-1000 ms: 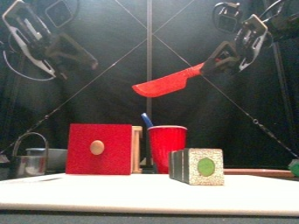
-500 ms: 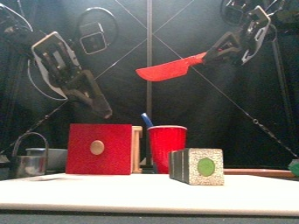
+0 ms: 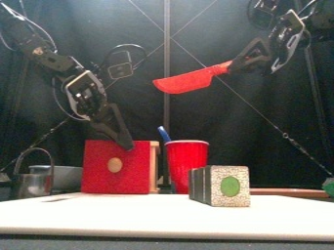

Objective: Place sushi on board then cut the sushi with the knife then place the pieces on the plate
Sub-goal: Grasp knife edge with left hand

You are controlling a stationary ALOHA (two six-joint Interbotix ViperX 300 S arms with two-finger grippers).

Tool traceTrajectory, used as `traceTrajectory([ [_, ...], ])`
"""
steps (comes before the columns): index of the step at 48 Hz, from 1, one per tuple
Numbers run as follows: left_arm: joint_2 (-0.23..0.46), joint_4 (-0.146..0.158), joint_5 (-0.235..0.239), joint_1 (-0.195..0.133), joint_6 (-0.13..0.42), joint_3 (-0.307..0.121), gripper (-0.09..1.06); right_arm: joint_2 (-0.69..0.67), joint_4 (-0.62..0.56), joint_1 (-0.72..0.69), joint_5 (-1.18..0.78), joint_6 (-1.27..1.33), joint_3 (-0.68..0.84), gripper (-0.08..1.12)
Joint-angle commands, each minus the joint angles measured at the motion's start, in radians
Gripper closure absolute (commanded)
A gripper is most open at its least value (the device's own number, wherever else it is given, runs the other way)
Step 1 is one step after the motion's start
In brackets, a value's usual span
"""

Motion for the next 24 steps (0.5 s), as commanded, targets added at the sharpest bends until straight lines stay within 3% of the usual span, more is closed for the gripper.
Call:
traceTrajectory([
  [1,-0.002,0.048,0.02,0.037,0.0,-0.015,0.78,-0.014,0.0,0.002,-0.009,0.0,-0.009,0.62],
  [5,-0.012,0.069,0.046,0.04,0.0,-0.011,0.78,-0.017,0.0,0.005,-0.009,0.0,-0.008,0.62],
  [12,-0.037,0.072,0.083,0.041,-0.002,0.002,0.78,-0.017,0.002,0.015,-0.009,0.002,-0.008,0.62],
  [24,-0.06,0.064,0.031,0.032,-0.002,-0.017,0.78,0.018,0.023,0.077,-0.009,0.005,0.014,0.62],
])
